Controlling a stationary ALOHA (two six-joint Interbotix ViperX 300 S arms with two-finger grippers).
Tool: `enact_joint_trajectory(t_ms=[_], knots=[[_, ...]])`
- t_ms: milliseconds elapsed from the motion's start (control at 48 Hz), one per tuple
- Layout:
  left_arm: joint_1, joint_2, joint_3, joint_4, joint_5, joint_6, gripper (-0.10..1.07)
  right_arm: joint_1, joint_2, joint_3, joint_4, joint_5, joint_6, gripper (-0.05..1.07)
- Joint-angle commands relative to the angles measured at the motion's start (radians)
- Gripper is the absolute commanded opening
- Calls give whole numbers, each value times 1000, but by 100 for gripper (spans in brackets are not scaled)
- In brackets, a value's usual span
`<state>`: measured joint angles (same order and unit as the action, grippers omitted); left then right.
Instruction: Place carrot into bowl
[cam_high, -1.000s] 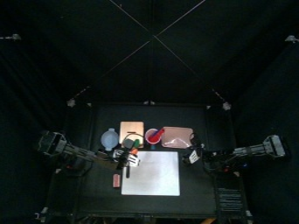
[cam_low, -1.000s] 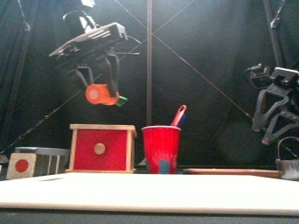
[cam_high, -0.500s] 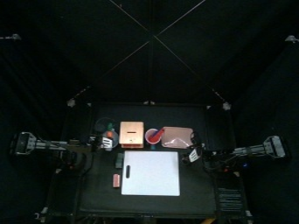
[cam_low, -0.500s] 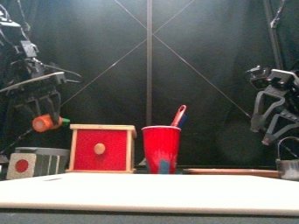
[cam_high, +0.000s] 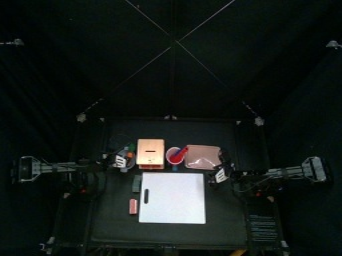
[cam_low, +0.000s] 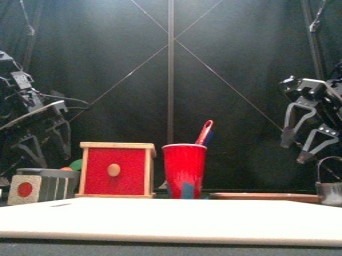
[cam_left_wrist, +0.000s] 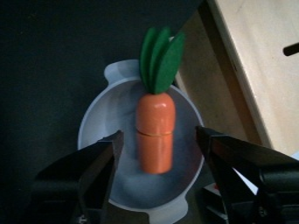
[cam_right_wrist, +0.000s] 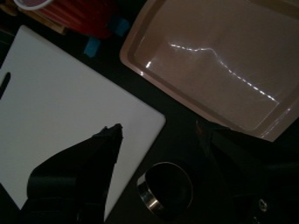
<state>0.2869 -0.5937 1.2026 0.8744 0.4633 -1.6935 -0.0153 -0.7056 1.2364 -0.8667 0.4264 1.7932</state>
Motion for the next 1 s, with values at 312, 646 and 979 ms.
enact_joint_trajectory(t_ms=[312,646,979], knots=[[-49,-276,-18,8,-94,124,99,2,-43,-20,-25,-2,-6,98],[-74,-270,-15,6,-448,471,98,-18,-41,-21,-18,-2,-3,98],[-40,-270,-11,-83,-528,641,98,-14,-38,-20,26,-2,-5,98]])
